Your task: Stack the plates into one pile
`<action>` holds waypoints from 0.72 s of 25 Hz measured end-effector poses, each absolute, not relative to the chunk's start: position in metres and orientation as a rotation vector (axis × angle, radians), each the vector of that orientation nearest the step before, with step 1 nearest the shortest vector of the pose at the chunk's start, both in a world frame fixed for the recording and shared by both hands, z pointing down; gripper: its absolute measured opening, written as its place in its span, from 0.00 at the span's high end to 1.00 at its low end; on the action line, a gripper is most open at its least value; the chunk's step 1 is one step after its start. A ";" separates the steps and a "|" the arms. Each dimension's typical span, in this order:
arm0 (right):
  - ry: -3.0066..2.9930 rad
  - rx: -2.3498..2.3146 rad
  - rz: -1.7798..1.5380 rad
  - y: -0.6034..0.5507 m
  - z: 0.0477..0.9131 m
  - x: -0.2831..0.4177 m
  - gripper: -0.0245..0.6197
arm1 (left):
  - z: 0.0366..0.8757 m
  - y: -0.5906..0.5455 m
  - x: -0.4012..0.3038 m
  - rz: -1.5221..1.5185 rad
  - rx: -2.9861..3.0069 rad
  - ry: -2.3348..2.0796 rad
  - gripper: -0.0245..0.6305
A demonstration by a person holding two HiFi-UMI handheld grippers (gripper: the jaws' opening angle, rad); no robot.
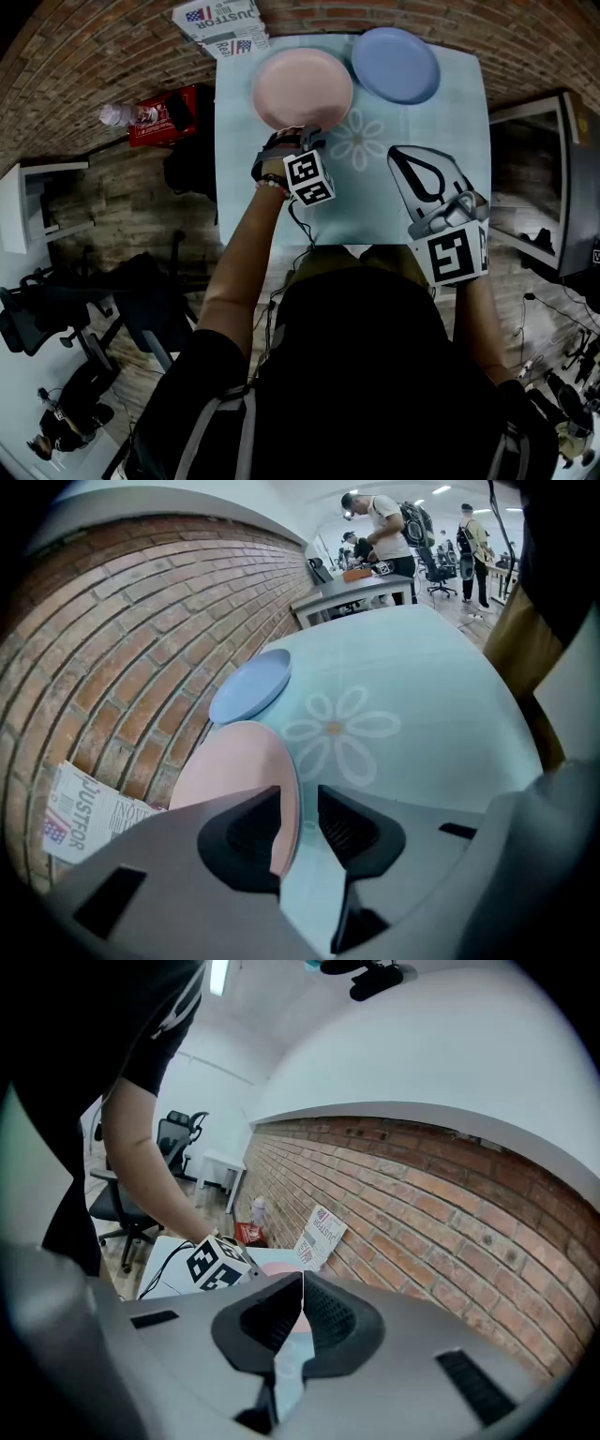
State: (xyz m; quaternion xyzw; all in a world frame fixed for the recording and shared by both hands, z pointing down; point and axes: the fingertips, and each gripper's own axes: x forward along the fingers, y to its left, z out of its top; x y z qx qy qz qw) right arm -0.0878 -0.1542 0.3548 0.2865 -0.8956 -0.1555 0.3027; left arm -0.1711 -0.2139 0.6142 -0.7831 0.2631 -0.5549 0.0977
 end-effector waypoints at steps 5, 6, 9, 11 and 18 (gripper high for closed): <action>-2.401 0.773 -0.401 -0.152 0.357 -0.088 0.91 | 0.627 -0.223 -0.172 -1.690 -2.295 0.746 0.76; -2.412 0.768 -0.399 -0.150 0.359 -0.089 0.91 | 0.631 -0.224 -0.173 -1.704 -2.293 0.737 0.76; -2.404 0.687 -0.422 -0.141 0.370 -0.093 0.91 | 0.642 -0.224 -0.174 -1.739 -2.310 0.724 0.76; -2.403 0.656 -0.425 -0.138 0.373 -0.095 0.91 | 0.646 -0.225 -0.176 -1.754 -2.311 0.732 0.76; -2.425 0.657 -0.403 -0.140 0.373 -0.096 0.91 | 0.642 -0.228 -0.182 -1.760 -2.246 0.754 0.89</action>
